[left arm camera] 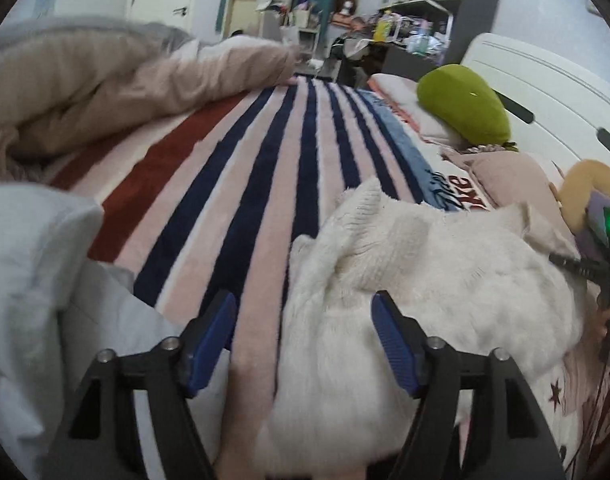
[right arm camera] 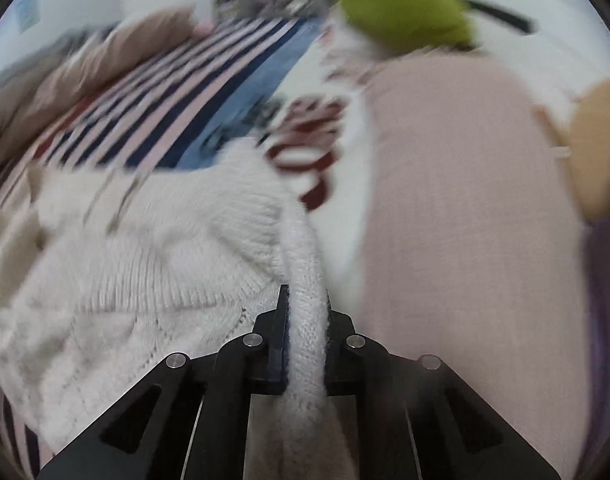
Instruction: Fold large clothes
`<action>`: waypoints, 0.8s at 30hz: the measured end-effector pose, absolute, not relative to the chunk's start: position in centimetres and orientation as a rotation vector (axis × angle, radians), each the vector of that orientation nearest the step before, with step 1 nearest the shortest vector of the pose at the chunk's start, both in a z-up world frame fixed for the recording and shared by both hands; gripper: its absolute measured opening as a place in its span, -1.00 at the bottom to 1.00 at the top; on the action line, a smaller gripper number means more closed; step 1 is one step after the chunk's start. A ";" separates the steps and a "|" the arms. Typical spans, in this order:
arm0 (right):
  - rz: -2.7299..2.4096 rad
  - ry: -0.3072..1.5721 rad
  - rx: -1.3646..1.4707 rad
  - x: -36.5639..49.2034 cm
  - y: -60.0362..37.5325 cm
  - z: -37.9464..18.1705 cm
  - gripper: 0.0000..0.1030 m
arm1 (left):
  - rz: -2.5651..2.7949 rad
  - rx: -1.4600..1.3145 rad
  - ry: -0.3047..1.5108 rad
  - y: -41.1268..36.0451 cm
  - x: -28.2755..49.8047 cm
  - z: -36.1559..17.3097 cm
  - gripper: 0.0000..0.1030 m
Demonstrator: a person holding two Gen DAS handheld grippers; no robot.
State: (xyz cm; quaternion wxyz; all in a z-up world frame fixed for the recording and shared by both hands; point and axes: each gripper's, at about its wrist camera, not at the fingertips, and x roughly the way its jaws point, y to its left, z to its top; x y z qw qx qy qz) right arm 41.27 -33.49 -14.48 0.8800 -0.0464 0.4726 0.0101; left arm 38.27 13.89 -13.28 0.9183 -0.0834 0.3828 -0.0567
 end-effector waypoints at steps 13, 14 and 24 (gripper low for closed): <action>0.129 0.930 0.223 29.3 -37.2 -12.3 0.39 | -0.288 -0.490 0.879 14.2 32.3 -15.3 0.93; 0.166 0.923 0.272 27.4 -37.2 -12.3 0.42 | -0.330 -0.543 0.885 13.9 31.6 -15.7 0.93; 0.237 0.937 0.695 27.5 -31.9 -19.0 0.84 | -0.272 -0.987 0.883 12.2 36.4 -21.7 0.96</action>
